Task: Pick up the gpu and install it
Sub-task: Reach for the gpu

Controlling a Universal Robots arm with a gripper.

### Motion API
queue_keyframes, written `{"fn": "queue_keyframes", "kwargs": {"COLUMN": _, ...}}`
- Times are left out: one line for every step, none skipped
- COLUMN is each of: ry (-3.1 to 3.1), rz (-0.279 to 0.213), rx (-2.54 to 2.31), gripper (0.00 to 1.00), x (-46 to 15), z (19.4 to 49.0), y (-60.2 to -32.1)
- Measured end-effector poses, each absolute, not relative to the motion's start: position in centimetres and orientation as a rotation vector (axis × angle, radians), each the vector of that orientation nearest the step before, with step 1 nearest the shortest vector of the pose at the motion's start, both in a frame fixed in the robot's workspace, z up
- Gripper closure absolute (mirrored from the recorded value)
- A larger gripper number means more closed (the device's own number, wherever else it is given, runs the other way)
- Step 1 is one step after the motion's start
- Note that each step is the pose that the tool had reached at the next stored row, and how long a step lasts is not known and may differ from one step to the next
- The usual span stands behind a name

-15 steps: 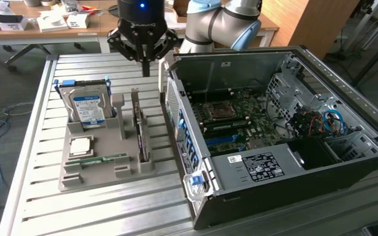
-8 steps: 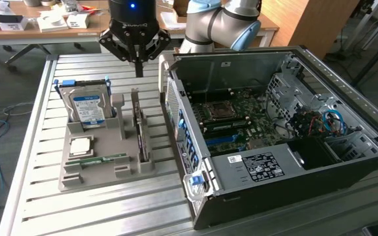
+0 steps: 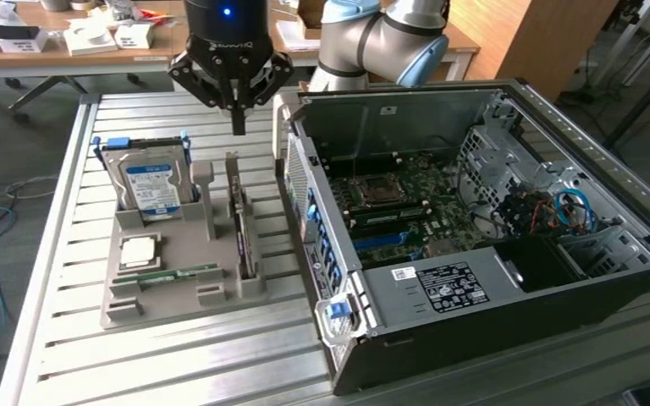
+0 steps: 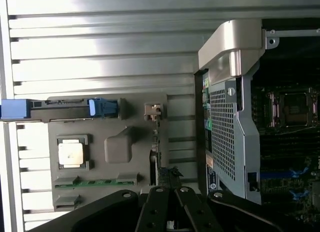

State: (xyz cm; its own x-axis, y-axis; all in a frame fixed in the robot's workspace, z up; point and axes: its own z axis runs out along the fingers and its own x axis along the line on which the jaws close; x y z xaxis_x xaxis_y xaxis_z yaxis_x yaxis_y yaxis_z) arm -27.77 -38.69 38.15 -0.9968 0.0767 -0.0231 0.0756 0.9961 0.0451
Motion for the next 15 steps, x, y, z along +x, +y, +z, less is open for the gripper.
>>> {"fn": "queue_keyframes", "kwargs": {"ry": 3.114, "rz": 0.069, "rx": 0.119, "gripper": 0.89, "x": -27.8, "z": 38.1, "y": -38.9}}
{"fn": "queue_keyframes", "kwargs": {"ry": 3.114, "rz": 0.069, "rx": 0.119, "gripper": 0.89, "x": -27.9, "z": 38.1, "y": -39.0}}
{"fn": "queue_keyframes", "kwargs": {"ry": 3.114, "rz": 0.069, "rx": 0.119, "gripper": 0.89, "x": -28.0, "z": 38.1, "y": -39.2}}
{"fn": "queue_keyframes", "kwargs": {"ry": 3.114, "rz": 0.069, "rx": 0.119, "gripper": 0.89, "x": -28.1, "z": 38.1, "y": -39.3}}
{"fn": "queue_keyframes", "kwargs": {"ry": 3.114, "rz": 0.069, "rx": 0.119, "gripper": 0.89, "x": -28.2, "z": 38.1, "y": -39.4}}
{"fn": "queue_keyframes", "kwargs": {"ry": 3.114, "rz": 0.069, "rx": 0.119, "gripper": 0.89, "x": -28.3, "z": 38.1, "y": -39.5}}
{"fn": "queue_keyframes", "kwargs": {"ry": 3.114, "rz": 0.069, "rx": 0.119, "gripper": 0.89, "x": -28.4, "z": 38.1, "y": -39.7}}
{"fn": "queue_keyframes", "kwargs": {"ry": 3.114, "rz": 0.069, "rx": 0.119, "gripper": 0.89, "x": -28.5, "z": 38.1, "y": -39.8}}
{"fn": "queue_keyframes", "kwargs": {"ry": 3.114, "rz": 0.069, "rx": 0.119, "gripper": 0.89, "x": -28.6, "z": 38.1, "y": -39.9}}
{"fn": "queue_keyframes", "kwargs": {"ry": 3.114, "rz": 0.069, "rx": 0.119, "gripper": 0.89, "x": -28.7, "z": 38.1, "y": -40.0}}
{"fn": "queue_keyframes", "kwargs": {"ry": 3.114, "rz": 0.069, "rx": 0.119, "gripper": 0.89, "x": -28.8, "z": 38.1, "y": -40.1}}
{"fn": "queue_keyframes", "kwargs": {"ry": 3.114, "rz": 0.069, "rx": 0.119, "gripper": 0.89, "x": -28.9, "z": 38.1, "y": -40.2}}
{"fn": "queue_keyframes", "kwargs": {"ry": 3.114, "rz": 0.069, "rx": 0.118, "gripper": 0.89, "x": -29.0, "z": 38.1, "y": -40.3}}
{"fn": "queue_keyframes", "kwargs": {"ry": 3.114, "rz": 0.069, "rx": 0.118, "gripper": 0.89, "x": -29.1, "z": 38.1, "y": -40.4}}
{"fn": "queue_keyframes", "kwargs": {"ry": 3.114, "rz": 0.069, "rx": 0.119, "gripper": 0.89, "x": -29.1, "z": 38.1, "y": -40.5}}
